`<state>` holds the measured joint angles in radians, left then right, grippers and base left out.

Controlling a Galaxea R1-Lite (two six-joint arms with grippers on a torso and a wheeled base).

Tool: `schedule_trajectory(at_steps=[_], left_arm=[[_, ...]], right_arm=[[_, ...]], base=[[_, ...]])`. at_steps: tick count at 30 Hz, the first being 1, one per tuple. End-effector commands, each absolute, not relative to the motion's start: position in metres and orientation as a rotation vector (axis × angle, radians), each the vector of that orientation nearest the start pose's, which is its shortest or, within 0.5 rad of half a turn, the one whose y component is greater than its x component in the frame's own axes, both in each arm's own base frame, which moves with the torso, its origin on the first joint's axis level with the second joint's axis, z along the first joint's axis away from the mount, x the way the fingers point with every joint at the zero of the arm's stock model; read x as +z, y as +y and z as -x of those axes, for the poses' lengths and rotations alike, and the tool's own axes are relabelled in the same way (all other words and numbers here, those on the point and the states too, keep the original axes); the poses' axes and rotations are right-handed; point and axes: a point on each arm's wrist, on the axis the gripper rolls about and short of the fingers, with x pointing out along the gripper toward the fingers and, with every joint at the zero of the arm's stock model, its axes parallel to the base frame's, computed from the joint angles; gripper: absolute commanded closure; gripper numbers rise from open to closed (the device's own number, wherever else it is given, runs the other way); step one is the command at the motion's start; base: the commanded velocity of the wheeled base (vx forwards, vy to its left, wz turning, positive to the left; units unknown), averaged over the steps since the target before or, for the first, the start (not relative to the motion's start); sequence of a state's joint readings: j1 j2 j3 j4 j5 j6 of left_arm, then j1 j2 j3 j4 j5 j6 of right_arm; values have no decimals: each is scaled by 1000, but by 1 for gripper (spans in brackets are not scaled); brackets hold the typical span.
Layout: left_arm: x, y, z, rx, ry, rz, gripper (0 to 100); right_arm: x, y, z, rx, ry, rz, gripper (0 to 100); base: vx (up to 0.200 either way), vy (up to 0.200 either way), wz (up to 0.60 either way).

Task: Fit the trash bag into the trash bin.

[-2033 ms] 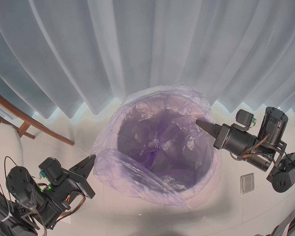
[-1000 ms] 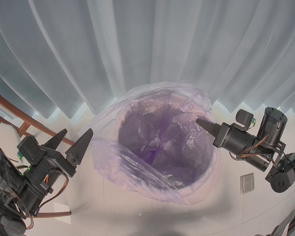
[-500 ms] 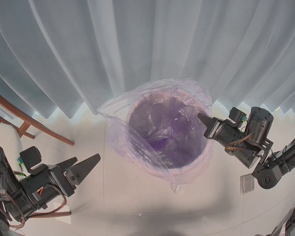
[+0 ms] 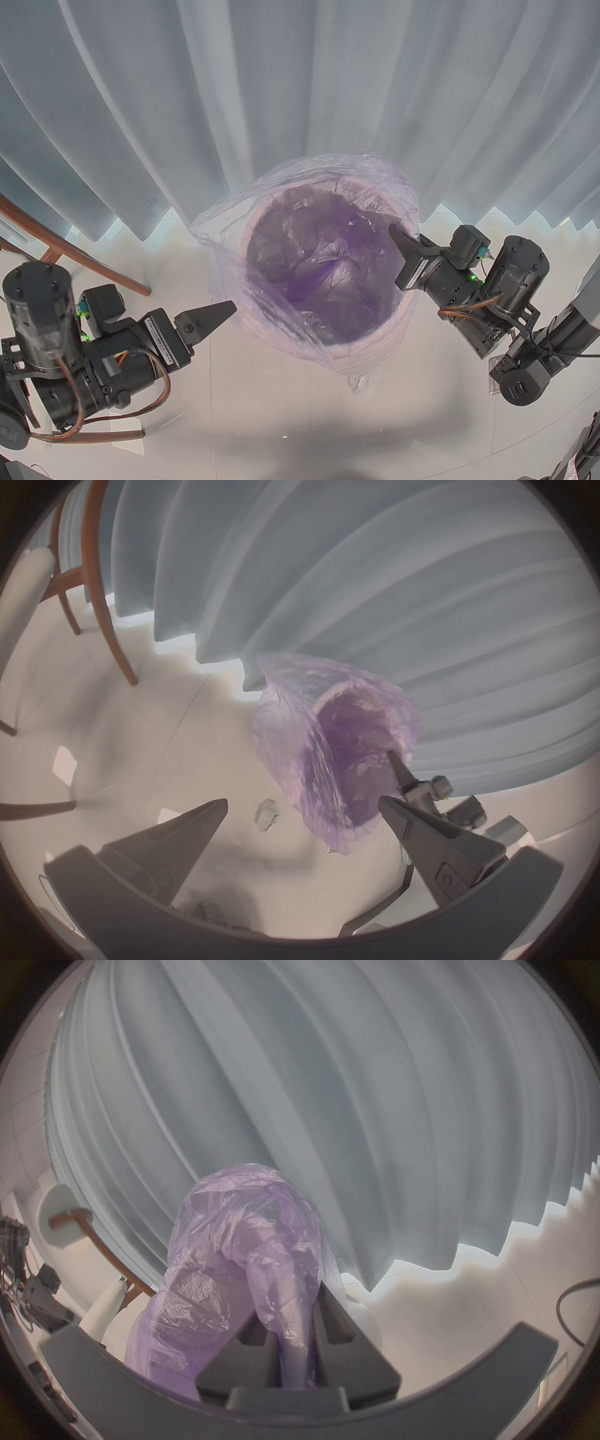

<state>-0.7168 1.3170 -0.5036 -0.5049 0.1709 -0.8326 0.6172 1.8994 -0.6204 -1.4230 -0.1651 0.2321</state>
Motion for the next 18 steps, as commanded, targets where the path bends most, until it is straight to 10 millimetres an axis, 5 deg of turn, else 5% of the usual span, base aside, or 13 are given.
schedule_trajectory(at_steps=[1,18], left_arm=[[165,-136,-171,-314,564,655,0],[154,-143,-178,-286,613,656,0]], right_arm=[[140,192,-256,497,-69,-238,100],[131,204,-238,561,-68,-207,100]], base=[[0,0,0],[0,0,0]])
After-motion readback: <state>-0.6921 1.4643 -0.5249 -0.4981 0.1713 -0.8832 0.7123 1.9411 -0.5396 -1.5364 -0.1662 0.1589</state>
